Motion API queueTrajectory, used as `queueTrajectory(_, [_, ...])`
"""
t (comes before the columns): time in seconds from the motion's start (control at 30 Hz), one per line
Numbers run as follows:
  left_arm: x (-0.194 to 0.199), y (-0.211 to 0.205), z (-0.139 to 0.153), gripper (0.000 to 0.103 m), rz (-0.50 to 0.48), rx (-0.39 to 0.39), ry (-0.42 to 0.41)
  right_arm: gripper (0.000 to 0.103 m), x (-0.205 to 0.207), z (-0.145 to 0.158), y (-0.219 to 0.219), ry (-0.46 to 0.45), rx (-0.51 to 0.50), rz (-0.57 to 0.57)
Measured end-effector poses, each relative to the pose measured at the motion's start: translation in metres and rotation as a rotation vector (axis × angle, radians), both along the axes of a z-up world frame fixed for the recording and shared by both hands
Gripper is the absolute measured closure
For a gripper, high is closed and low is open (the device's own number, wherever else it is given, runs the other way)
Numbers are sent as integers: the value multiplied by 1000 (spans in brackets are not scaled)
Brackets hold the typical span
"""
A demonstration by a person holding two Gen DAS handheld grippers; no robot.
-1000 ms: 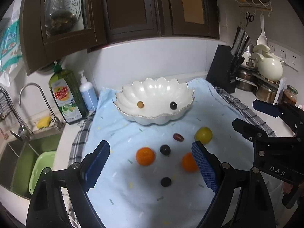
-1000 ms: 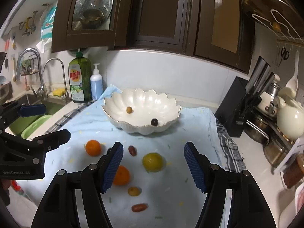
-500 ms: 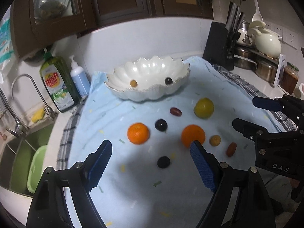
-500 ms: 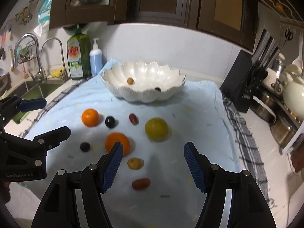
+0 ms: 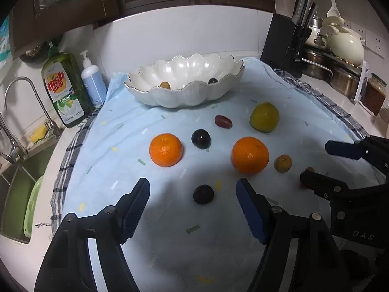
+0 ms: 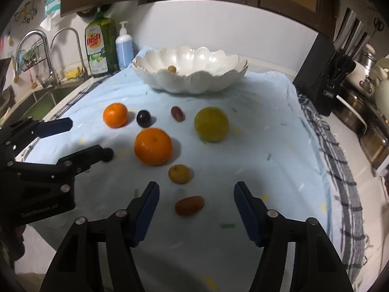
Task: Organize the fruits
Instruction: 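Withdraw both tools from the bowl back toward the remaining fruits, then grasp a dark grape with the left tool while the right tool grasps a red date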
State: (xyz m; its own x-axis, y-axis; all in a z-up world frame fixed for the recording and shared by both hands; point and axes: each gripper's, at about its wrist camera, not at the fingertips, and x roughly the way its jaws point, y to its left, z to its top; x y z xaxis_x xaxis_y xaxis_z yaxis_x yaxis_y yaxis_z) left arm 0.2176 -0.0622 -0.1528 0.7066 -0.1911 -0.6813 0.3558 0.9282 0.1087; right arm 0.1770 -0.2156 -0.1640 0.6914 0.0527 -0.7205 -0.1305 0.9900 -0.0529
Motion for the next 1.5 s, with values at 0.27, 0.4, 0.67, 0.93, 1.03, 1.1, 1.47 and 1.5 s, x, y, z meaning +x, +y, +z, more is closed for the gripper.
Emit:
queueTrajectory(0.27, [6, 0, -13, 41, -1, -22, 18, 50, 1, -15, 4, 52, 13, 8])
queueTrajectory(0.4, [11, -1, -20, 45, -5, -31, 38, 56, 2, -19, 6, 67, 8, 10])
queueTrajectory(0.67, [16, -5, -28, 56, -16, -40, 69, 64, 2, -24, 5, 77, 7, 6])
queueTrajectory(0.93, [19, -4, -33, 68, -12, -56, 104, 73, 2, -23, 3, 80, 17, -1])
queueTrajectory(1.03, [20, -4, -33, 74, -7, -67, 109, 74, 2, -23, 2, 80, 20, -1])
queueTrajectory(1.1, [19, -4, -33, 77, -5, -63, 106, 75, 2, -22, 2, 79, 21, 1])
queueTrajectory(1.47, [17, -3, -26, 82, 3, -68, 88, 75, 1, -13, 3, 45, 21, 12])
queueTrajectory(1.5, [17, -2, -25, 82, 4, -71, 86, 75, 1, -12, 3, 42, 22, 13])
